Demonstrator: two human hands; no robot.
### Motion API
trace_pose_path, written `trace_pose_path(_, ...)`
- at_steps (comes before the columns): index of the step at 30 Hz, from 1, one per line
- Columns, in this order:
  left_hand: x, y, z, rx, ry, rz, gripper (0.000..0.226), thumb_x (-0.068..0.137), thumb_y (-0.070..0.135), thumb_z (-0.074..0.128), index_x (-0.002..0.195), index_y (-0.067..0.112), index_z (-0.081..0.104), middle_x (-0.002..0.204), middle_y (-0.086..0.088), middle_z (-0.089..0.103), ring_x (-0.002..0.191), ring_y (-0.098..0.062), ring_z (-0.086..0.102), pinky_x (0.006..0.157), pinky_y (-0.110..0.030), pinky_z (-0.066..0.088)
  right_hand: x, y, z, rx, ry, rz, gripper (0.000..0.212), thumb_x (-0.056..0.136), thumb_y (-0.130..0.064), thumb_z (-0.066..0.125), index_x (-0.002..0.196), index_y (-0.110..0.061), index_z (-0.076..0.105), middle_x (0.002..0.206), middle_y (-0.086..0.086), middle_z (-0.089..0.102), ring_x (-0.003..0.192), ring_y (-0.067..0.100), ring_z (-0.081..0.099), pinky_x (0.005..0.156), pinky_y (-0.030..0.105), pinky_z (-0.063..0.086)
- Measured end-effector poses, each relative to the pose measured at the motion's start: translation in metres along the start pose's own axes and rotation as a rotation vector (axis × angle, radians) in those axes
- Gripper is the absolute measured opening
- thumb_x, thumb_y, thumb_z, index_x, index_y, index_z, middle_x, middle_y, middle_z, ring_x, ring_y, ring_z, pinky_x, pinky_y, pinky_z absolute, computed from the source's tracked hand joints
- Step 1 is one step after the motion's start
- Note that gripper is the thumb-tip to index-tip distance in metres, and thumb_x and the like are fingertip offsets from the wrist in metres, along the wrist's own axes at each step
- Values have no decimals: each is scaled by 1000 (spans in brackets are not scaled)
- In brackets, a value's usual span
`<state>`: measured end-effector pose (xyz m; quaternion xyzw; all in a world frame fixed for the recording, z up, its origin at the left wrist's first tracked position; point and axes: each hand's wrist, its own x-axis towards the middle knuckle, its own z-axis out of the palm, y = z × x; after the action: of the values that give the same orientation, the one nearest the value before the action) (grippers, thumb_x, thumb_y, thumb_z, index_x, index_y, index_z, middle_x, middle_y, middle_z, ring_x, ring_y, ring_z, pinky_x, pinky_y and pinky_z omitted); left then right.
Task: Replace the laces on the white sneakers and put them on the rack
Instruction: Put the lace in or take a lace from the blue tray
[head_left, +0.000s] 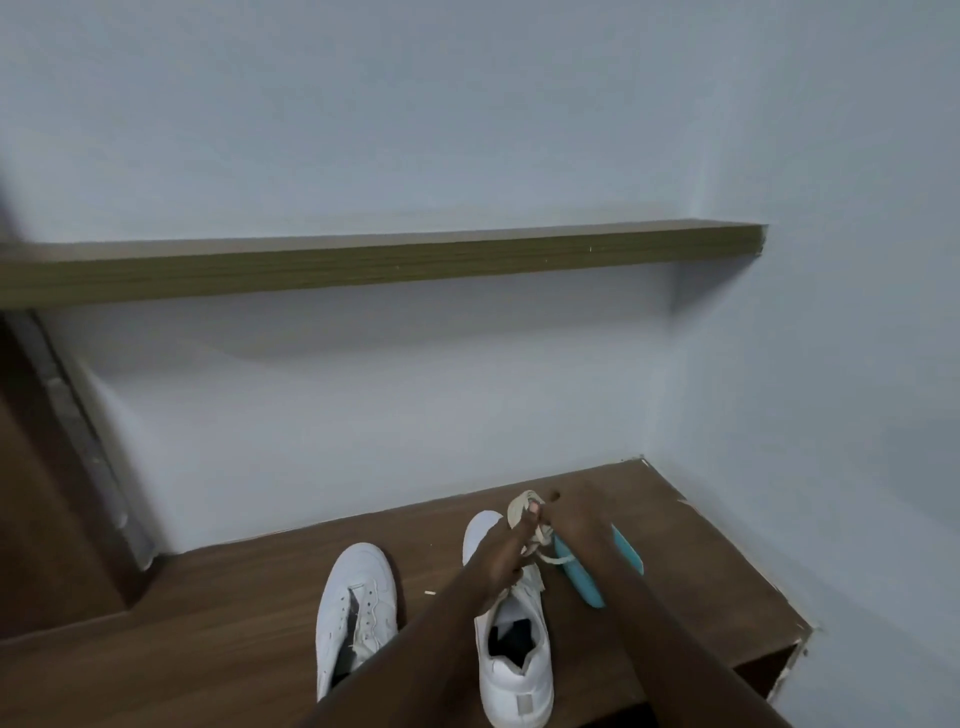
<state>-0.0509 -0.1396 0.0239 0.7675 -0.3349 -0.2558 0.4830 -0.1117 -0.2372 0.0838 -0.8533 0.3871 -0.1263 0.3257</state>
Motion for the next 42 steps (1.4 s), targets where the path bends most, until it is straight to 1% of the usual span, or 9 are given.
trace_pose_path(5, -33, 0, -15, -125, 39, 85, 24, 95, 46, 46, 104, 34, 65, 92, 9, 64, 89, -5, 61, 77, -20, 47, -37, -15, 26, -5, -81, -24, 30, 98, -19, 44, 109, -1, 65, 110, 13, 66, 103, 25, 60, 80, 26, 41)
trace_pose_path(8, -55, -3, -32, -352, 4, -49, 25, 99, 35, 43, 100, 26, 66, 80, 1, 58, 74, -6, 58, 70, -18, 48, -52, -23, 37, -36, -82, -43, 28, 95, -27, 49, 85, -10, 69, 87, 6, 68, 93, 21, 63, 72, 25, 41)
trace_pose_path(13, -87, -20, -60, -601, 181, -200, 26, 102, 15, 37, 104, 3, 61, 89, -12, 65, 77, -17, 63, 69, -25, 56, -78, -32, 68, 364, -56, -87, 31, 91, -26, 60, 88, 3, 70, 76, 11, 65, 74, 22, 62, 67, 31, 49)
trace_pose_path(17, -88, -56, -78, -442, 467, -262, 31, 95, 27, 43, 95, 6, 66, 96, -17, 69, 84, -29, 66, 81, -41, 56, -93, -18, 95, 75, -32, -155, 30, 97, -22, 47, 102, -5, 70, 99, 10, 71, 86, 20, 65, 60, 21, 39)
trace_pose_path(21, -94, -84, -94, -442, 570, -345, 33, 99, 31, 41, 105, 5, 60, 90, -17, 65, 76, -28, 62, 85, -44, 53, -108, 7, 139, -301, -151, -251, 32, 98, -29, 44, 113, -8, 64, 115, 7, 65, 109, 18, 58, 88, 23, 37)
trace_pose_path(28, -125, -120, -102, -194, 632, -287, 31, 100, 18, 41, 119, -1, 56, 114, -15, 62, 107, -30, 58, 79, -25, 36, -128, -1, 185, -38, -308, -142, 46, 90, -41, 57, 58, -23, 29, 59, -6, 32, 62, 10, 40, 48, 17, 27)
trace_pose_path(31, -130, -137, -99, -164, 593, -265, 29, 100, 15, 42, 116, -2, 58, 107, -7, 60, 100, -24, 58, 75, -22, 35, -120, -5, 204, -1, -344, -110, 38, 85, -41, 63, 61, -24, 39, 68, 0, 46, 74, 15, 50, 64, 27, 37)
trace_pose_path(36, -132, -137, -88, -260, 618, -342, 34, 102, 20, 38, 122, -1, 56, 116, -12, 59, 109, -31, 56, 77, -23, 35, -111, -4, 202, -227, -292, -153, 31, 95, -22, 46, 119, -3, 54, 123, 13, 56, 105, 19, 54, 75, 23, 29)
trace_pose_path(42, -125, -128, -75, -386, 598, -404, 43, 102, 30, 34, 129, 1, 52, 128, -16, 57, 114, -32, 55, 94, -36, 45, -109, 22, 193, -266, -256, -149, 20, 93, -26, 48, 97, -9, 58, 99, 8, 60, 103, 24, 58, 79, 28, 37)
